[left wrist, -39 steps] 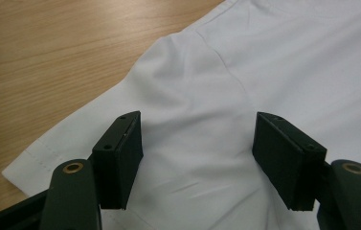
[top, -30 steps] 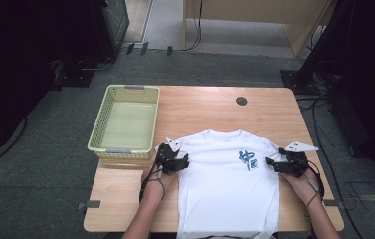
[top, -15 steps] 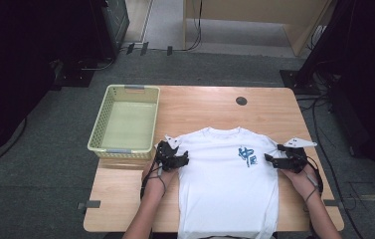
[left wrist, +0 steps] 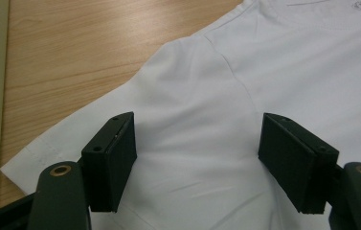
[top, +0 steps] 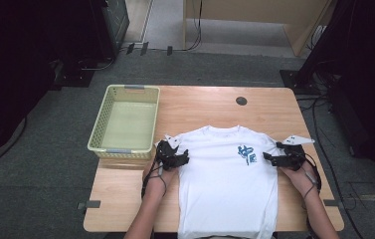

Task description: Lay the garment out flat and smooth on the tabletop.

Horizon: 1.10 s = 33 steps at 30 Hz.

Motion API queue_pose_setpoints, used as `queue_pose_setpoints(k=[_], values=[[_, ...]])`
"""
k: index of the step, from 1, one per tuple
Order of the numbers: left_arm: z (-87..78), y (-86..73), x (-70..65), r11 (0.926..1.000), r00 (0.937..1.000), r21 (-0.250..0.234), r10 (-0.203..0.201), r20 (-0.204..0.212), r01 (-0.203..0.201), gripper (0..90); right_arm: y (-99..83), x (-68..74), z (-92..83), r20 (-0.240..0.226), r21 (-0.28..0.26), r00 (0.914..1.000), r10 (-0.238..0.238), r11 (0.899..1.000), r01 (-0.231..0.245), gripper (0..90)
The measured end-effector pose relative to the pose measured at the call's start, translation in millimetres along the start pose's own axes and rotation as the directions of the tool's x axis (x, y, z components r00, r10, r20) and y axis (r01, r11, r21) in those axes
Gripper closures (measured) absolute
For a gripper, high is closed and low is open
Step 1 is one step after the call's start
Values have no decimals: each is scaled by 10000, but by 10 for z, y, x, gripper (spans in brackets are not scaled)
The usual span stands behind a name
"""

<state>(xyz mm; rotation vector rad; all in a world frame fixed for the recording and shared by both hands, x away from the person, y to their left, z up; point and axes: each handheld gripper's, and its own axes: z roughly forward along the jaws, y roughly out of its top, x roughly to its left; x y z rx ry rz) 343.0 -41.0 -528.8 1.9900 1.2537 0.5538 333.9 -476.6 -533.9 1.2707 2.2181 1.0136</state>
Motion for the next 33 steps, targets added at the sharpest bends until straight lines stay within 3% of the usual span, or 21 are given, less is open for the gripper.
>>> queue_pose_setpoints(k=[8, 11, 15, 33], values=[[0, -1, -11, 9998, 9998, 60, 174, 18, -174, 275, 13, 29, -1, 244, -9, 9995, 179, 9998, -178, 228], [0, -1, -9, 9998, 9998, 60, 171, 57, -171, 274, 41, 40, -20, 444, 73, 9990, -16, 10000, 13, 230], [12, 4, -15, 9995, 9993, 127, 285, 228, -288, 208, 51, 15, -51, 366, -107, 9989, 291, 9995, -287, 233], [12, 4, -18, 9994, 9993, 131, 309, 219, -312, 208, 48, -94, -136, 616, -94, 9967, 528, 9986, -523, 252]])
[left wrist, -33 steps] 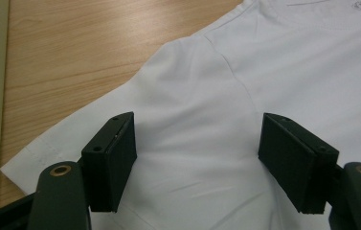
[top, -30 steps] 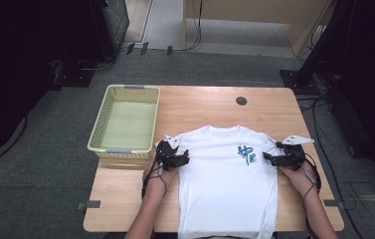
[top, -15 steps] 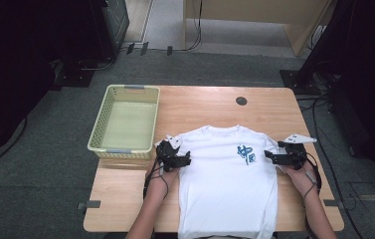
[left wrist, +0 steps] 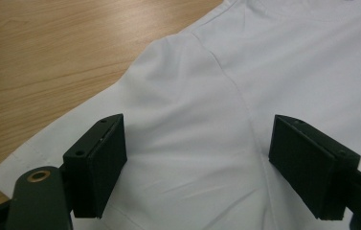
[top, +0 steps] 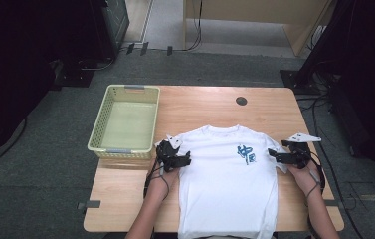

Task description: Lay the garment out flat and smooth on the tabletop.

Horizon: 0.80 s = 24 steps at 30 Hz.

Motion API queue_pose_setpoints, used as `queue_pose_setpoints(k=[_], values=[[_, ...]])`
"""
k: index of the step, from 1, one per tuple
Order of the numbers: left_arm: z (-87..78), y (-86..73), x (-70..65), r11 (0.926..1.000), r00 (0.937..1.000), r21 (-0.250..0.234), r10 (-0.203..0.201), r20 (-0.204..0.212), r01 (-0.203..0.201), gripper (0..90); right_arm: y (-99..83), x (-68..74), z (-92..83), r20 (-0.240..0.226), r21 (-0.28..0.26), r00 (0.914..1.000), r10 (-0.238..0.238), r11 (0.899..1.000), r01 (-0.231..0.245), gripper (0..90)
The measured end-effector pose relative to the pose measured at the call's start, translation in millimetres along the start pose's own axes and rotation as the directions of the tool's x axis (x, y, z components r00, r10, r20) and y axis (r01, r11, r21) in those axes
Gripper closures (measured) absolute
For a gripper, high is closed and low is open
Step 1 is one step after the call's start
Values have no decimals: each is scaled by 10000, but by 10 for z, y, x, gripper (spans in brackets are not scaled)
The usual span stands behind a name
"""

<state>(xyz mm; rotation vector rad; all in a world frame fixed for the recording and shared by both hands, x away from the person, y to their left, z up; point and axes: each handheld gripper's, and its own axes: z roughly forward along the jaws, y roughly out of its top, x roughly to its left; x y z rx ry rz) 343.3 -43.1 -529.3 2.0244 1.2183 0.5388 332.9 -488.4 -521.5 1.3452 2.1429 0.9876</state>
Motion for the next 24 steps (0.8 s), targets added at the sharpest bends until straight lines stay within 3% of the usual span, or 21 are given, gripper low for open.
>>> queue_pose_setpoints(k=[5, 7, 15, 24], values=[[-1, 0, 0, 10000, 10000, 10, 9, -1, -9, 208, -2, -18, -15, 105, 26, 9999, -34, 10000, 34, 255], [-1, 0, -2, 10000, 10000, 11, 6, -5, -6, 208, -6, -29, -28, 102, 48, 9999, -20, 10000, 19, 313], [-2, -1, -3, 10000, 10000, 8, 12, -6, -12, 208, -16, -71, -49, 252, 63, 9997, 59, 10000, -61, 326], [-6, -6, -8, 10000, 10000, 13, 49, 1, -49, 209, -50, -128, -79, 348, 220, 9992, 201, 9995, -209, 418]])
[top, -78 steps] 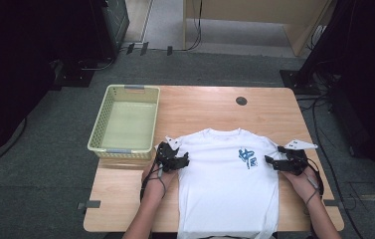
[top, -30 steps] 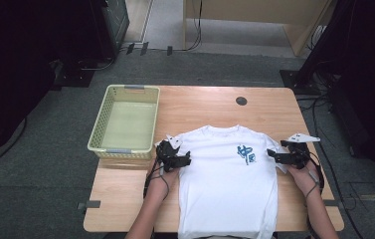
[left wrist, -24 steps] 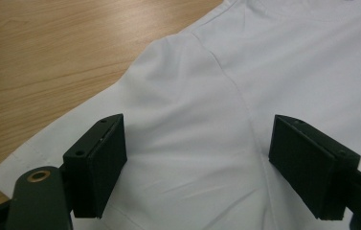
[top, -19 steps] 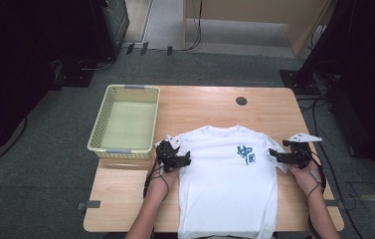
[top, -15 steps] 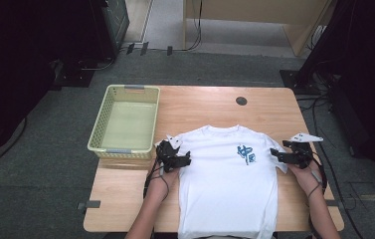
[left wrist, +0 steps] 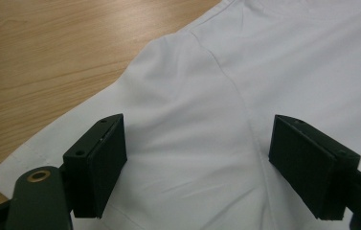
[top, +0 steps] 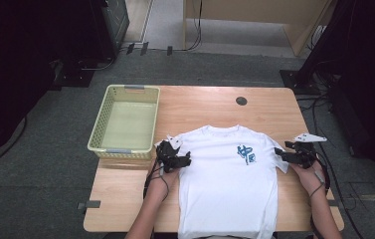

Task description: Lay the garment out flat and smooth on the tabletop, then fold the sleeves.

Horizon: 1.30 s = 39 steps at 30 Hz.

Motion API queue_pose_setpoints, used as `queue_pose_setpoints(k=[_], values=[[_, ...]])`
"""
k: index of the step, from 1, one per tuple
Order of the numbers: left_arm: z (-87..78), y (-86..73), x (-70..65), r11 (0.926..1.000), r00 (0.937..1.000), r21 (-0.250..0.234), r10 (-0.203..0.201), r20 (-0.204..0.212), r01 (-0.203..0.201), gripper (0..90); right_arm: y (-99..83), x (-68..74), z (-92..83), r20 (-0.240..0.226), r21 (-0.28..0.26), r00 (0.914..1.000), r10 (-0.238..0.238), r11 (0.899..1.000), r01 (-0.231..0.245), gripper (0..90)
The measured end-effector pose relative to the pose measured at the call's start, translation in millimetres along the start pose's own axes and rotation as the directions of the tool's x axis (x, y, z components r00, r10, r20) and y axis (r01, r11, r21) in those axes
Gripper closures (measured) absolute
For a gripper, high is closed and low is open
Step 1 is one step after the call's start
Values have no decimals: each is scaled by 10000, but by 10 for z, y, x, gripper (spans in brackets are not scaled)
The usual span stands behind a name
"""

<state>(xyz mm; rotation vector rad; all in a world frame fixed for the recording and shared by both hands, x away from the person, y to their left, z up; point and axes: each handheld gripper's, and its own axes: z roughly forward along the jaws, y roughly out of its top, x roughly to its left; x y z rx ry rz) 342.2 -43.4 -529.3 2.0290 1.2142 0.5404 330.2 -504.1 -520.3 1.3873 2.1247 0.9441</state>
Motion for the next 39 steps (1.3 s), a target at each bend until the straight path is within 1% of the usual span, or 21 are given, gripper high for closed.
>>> queue_pose_setpoints(k=[9, 15, 19, 25, 28, 31, 39], values=[[-1, 0, 1, 10000, 10000, -1, -2, 2, 2, 208, -27, 3, -12, 42, 194, 10000, -42, 9998, 41, 478], [-1, 0, 0, 10000, 10000, 1, -3, 2, 3, 209, -38, 7, 7, -13, 362, 9999, -163, 9992, 164, 561], [0, 0, 0, 10000, 10000, -4, -10, 1, 10, 208, -31, 1, 3, 44, 401, 9999, -134, 9991, 132, 655], [-1, -1, 0, 10000, 10000, -3, 5, 1, -5, 209, -31, -46, -8, 163, 428, 9995, 253, 9987, -260, 795], [-1, -1, 0, 10000, 10000, -5, 5, -5, -5, 209, -27, -55, -17, 163, 472, 9992, 354, 9982, -362, 850], [-1, -1, 0, 10000, 10000, -3, 6, -2, -6, 208, -12, -50, -32, 163, 490, 9989, 435, 9978, -443, 865], [-1, -1, 0, 10000, 10000, -4, 4, -3, -4, 209, 28, -14, -63, 133, 484, 9990, 424, 9979, -430, 870]])
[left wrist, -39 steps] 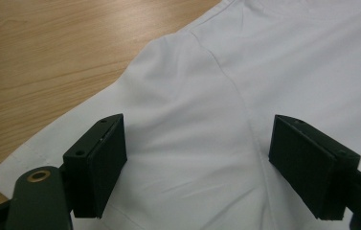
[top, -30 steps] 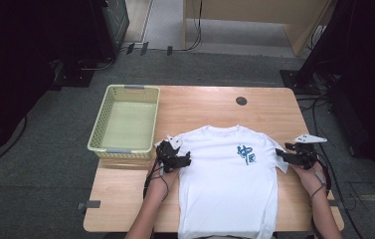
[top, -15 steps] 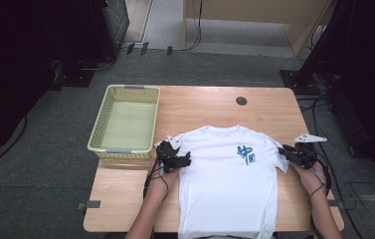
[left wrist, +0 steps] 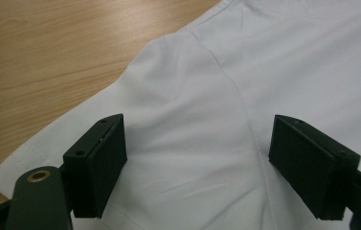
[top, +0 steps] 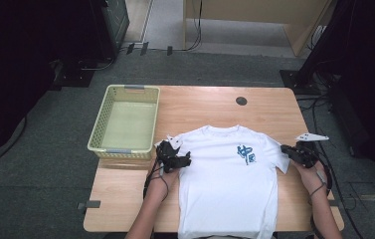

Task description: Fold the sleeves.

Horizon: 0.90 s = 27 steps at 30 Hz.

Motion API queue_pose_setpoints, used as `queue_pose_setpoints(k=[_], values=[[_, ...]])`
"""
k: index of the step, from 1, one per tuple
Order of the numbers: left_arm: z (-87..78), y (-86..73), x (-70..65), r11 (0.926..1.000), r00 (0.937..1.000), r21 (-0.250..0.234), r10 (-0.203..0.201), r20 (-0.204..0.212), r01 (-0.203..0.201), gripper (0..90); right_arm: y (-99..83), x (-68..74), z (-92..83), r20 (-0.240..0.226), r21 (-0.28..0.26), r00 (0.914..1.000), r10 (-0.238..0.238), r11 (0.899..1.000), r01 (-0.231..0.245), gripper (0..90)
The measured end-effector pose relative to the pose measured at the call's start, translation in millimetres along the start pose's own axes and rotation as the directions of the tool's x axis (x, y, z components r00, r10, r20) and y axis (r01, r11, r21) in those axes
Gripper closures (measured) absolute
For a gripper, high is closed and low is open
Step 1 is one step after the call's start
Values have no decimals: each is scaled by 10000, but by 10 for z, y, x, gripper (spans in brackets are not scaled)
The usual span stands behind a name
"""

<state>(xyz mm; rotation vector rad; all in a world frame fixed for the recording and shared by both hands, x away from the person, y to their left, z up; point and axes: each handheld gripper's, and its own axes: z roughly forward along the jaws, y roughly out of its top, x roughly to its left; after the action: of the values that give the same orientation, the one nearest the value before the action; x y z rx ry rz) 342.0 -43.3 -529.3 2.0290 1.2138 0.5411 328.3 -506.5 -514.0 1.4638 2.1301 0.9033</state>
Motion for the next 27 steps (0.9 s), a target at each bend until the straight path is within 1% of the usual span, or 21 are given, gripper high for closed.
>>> queue_pose_setpoints(k=[27], values=[[1, 0, -1, 10000, 10000, -2, 7, -7, -7, 208, 73, 188, 19, -365, 264, 9987, -342, 9990, 352, 869]])
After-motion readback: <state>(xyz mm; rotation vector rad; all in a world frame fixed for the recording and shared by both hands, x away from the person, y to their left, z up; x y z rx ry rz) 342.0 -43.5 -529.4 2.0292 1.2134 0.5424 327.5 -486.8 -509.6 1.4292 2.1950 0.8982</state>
